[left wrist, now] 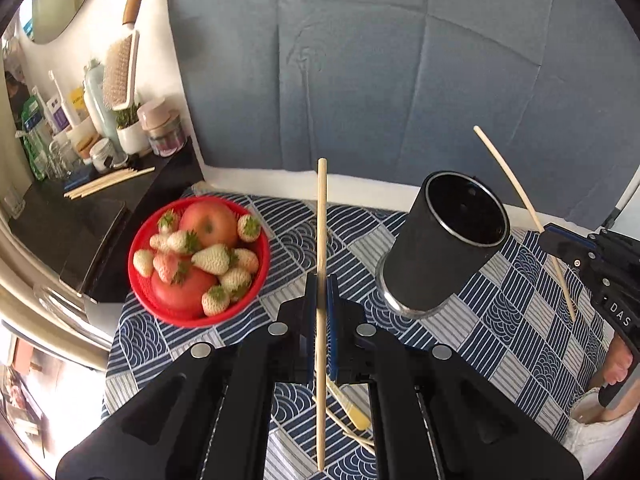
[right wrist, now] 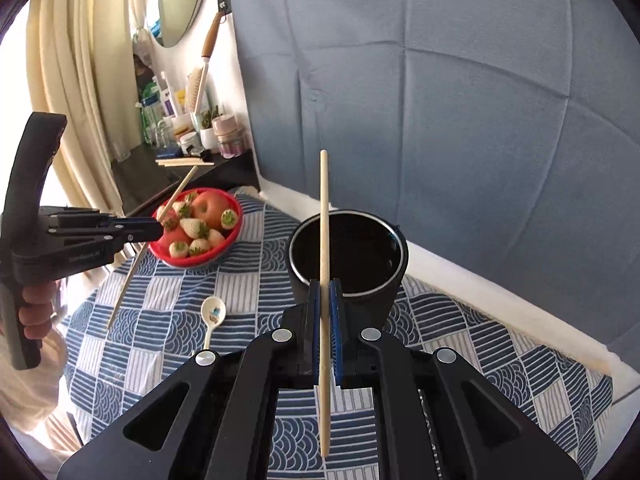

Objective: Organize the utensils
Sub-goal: 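Lift the chopstick with the right gripper and carry it over the black holder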

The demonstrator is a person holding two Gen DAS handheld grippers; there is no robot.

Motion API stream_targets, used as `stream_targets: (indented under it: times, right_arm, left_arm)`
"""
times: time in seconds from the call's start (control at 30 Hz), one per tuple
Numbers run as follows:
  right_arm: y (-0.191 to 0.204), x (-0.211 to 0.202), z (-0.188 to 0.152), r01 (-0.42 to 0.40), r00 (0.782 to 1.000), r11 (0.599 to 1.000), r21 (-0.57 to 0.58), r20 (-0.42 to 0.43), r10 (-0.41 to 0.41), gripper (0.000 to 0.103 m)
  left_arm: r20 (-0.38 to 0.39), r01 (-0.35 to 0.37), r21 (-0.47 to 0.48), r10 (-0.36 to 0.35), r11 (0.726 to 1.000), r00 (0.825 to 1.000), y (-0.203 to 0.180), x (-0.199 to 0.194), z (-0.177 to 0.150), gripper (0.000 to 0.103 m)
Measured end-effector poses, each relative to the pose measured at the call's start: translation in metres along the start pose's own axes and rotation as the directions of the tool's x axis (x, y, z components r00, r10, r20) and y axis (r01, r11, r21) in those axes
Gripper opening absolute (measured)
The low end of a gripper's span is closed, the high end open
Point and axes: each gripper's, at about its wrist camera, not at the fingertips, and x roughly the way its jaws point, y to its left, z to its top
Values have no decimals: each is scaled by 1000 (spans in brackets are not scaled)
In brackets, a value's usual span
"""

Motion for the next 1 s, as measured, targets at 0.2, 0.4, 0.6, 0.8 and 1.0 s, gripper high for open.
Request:
stream_targets:
  times: [0.2,0.4,0.6,0.8,1.0]
  right_arm:
    - [-19,0,14,-48,988,997,62,151,38,5]
    - [-38,7,21,-93,952,986,138,303,47,5]
    - [-54,14,24,-167,903,961,219,425,61,5]
    - [-72,22,26,-327,829,919,223,535,165,5]
    - [-78,42,24,-327,823,915,236,546,154,5]
  left_arm:
    - [101,75,58,-80,996,992,-18,3,28,5]
    - [218,188,105,-207,977,954,-32,4,46,5]
    - [355,316,140,-346,938,869,-38,-2,60,5]
    - [495,424,164,-446,891,746,-39,6,66,5]
    - [566,463,182,-477,868,672,-42,29,68,5]
